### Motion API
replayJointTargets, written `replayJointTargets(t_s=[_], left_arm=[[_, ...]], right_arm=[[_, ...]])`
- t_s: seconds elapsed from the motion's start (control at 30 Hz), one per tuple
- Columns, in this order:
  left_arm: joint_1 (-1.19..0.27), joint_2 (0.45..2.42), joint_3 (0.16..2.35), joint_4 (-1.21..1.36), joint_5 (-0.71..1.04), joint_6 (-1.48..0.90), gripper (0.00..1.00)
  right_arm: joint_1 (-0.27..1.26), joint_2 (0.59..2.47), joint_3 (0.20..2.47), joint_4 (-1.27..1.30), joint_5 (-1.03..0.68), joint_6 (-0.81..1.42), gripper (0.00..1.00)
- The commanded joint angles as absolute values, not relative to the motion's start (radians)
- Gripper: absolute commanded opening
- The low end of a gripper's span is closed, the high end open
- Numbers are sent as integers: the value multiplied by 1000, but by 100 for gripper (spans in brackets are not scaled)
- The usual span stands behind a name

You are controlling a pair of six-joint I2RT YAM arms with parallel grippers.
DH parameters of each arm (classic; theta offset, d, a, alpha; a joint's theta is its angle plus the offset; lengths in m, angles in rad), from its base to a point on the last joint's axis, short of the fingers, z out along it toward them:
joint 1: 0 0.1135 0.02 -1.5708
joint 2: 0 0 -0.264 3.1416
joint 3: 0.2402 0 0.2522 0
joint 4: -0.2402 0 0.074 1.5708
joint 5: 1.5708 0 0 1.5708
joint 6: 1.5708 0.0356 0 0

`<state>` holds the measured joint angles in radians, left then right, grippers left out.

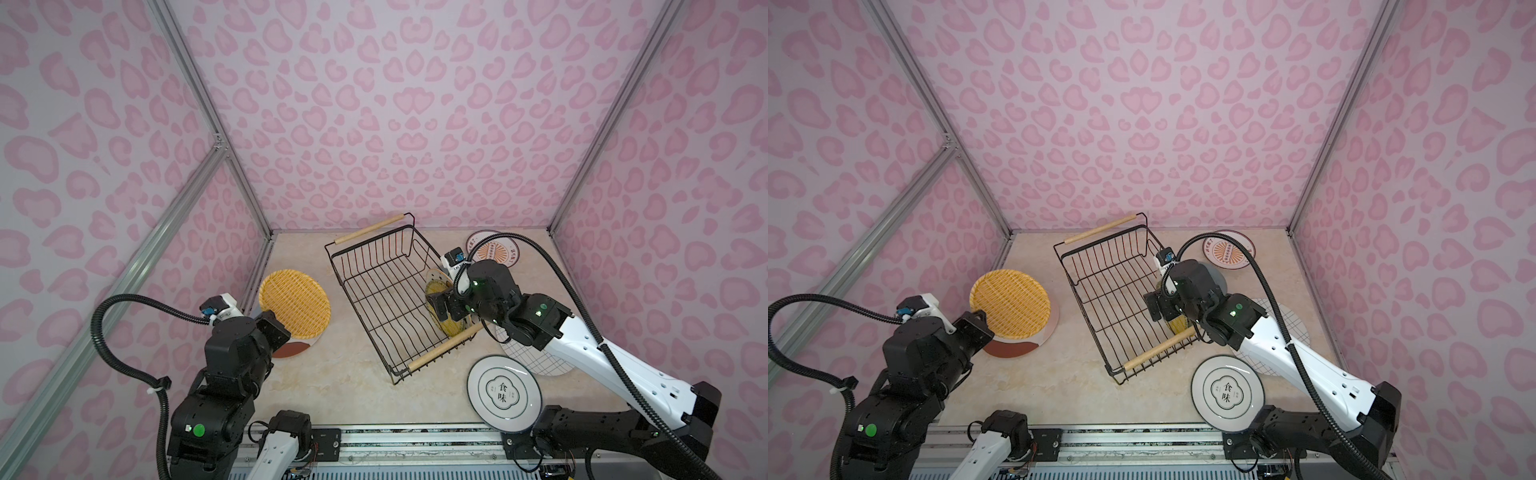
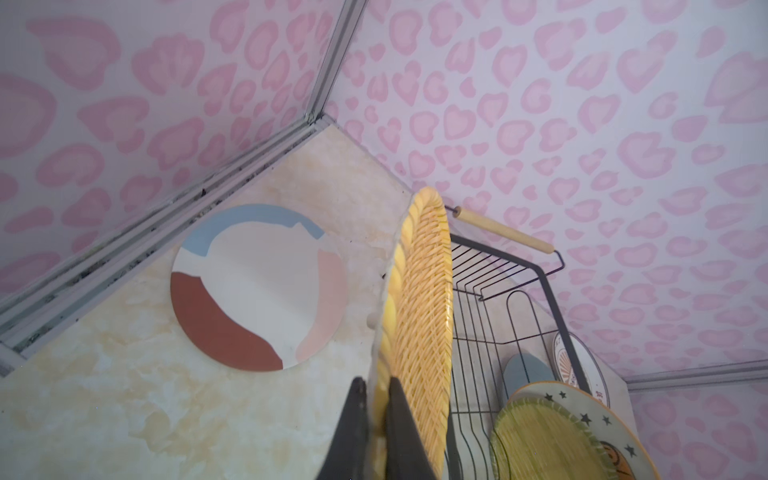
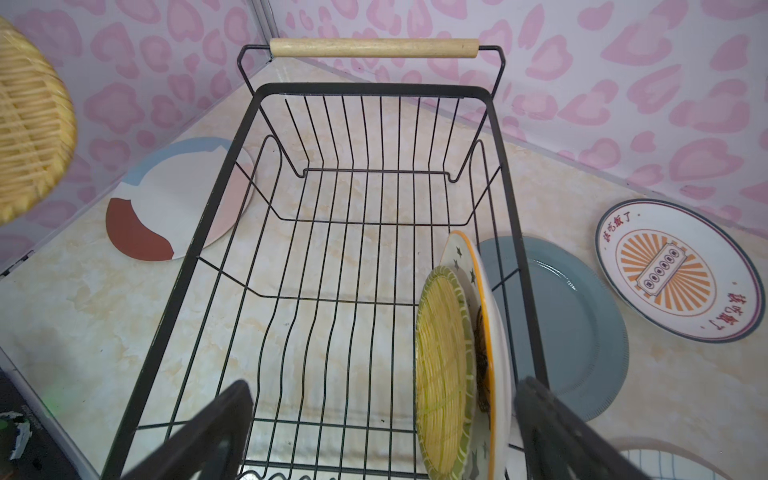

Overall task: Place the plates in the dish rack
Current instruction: 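Grasp the plain woven bamboo tray rim with the left gripper and lift it, then carry the woven tray over the rack toward the right gripper while it reaches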

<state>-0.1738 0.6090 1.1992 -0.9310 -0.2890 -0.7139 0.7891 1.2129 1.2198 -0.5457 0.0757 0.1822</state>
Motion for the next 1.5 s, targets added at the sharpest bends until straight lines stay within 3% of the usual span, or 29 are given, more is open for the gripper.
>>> replayJointTargets(t_s=[0.0,0.2,0.43,0.6,0.83,1.47], left_arm=[[-173,693,1292,-782,-99,-615,4],[-173,867,1372,-579,287,-599,4],[-182,1093,1296,-282,629,-708,4],[-301,1211,1221,-129,691,-721,3],[-319,1236,1094,68,786,-736,4],[-316,1230,1014,212,843,-813,3]], right_arm=[[762,1188,1210,-527,23,205,98],[692,1143,1192,-488,-80,240,98],[551,1094,1172,-447,-229,312,98],[474,1070,1154,-394,-358,376,98],[473,1099,1107,-253,-490,462,96],[472,1178,1128,-173,-576,561,35]])
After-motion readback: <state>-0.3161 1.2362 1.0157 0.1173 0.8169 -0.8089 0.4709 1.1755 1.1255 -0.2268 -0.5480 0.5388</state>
